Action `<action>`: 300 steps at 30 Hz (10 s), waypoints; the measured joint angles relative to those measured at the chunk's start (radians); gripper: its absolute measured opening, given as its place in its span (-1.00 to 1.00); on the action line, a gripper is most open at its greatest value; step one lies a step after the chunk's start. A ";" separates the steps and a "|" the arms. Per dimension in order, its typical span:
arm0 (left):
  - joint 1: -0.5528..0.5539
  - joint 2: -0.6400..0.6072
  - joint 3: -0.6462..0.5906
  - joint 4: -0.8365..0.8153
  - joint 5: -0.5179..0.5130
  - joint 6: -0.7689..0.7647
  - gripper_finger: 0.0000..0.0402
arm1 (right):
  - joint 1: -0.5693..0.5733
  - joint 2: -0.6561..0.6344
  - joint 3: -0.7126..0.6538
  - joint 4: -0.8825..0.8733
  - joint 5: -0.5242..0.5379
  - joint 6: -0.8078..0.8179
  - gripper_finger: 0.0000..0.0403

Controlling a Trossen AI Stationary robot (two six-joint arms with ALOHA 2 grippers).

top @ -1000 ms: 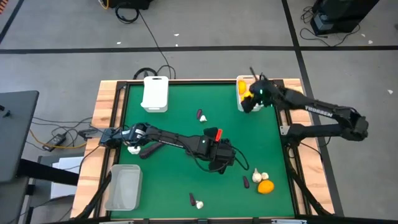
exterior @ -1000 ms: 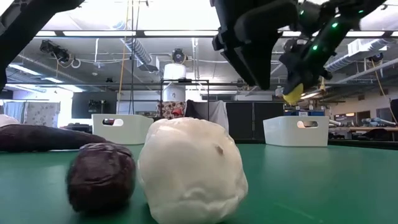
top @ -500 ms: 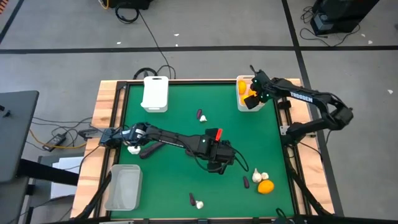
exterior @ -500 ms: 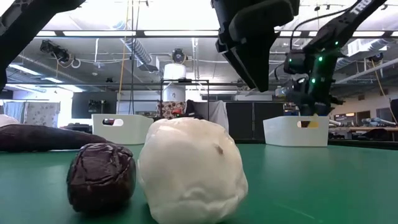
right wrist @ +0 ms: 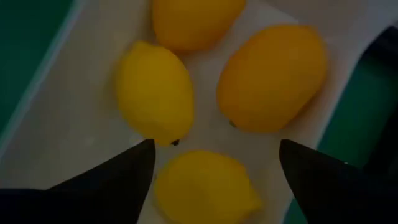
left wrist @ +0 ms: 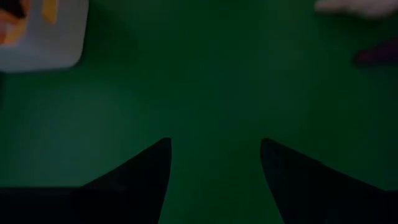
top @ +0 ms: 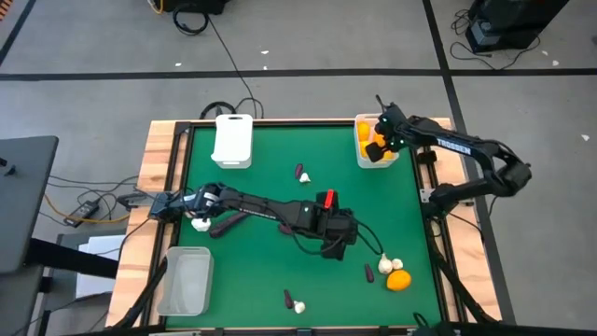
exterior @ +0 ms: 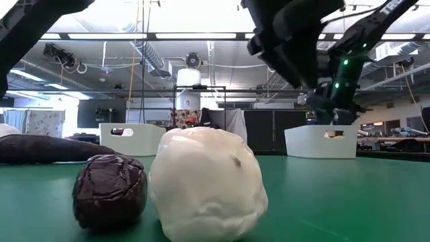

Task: Sort produce into baskets
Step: Put the lemon into the right white bin, then put the top eggplant into the left white bin

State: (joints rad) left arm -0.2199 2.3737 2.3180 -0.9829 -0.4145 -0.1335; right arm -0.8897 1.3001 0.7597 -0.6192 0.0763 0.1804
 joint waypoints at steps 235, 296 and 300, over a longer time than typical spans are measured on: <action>0.584 -0.352 -0.678 0.549 0.759 0.415 0.01 | 0.150 -0.329 -0.238 0.419 0.214 0.210 0.25; 0.410 -1.247 -1.596 0.899 0.559 0.132 0.00 | 0.906 -0.448 -0.358 1.248 -0.171 -0.072 0.51; 0.345 -1.291 -1.661 0.927 0.495 0.080 0.00 | 0.910 -0.361 -0.356 1.247 -0.174 -0.079 0.50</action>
State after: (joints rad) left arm 0.1248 1.0826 0.6567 -0.0556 0.0800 -0.0533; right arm 0.0208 0.9394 0.4034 0.6274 -0.0980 0.1009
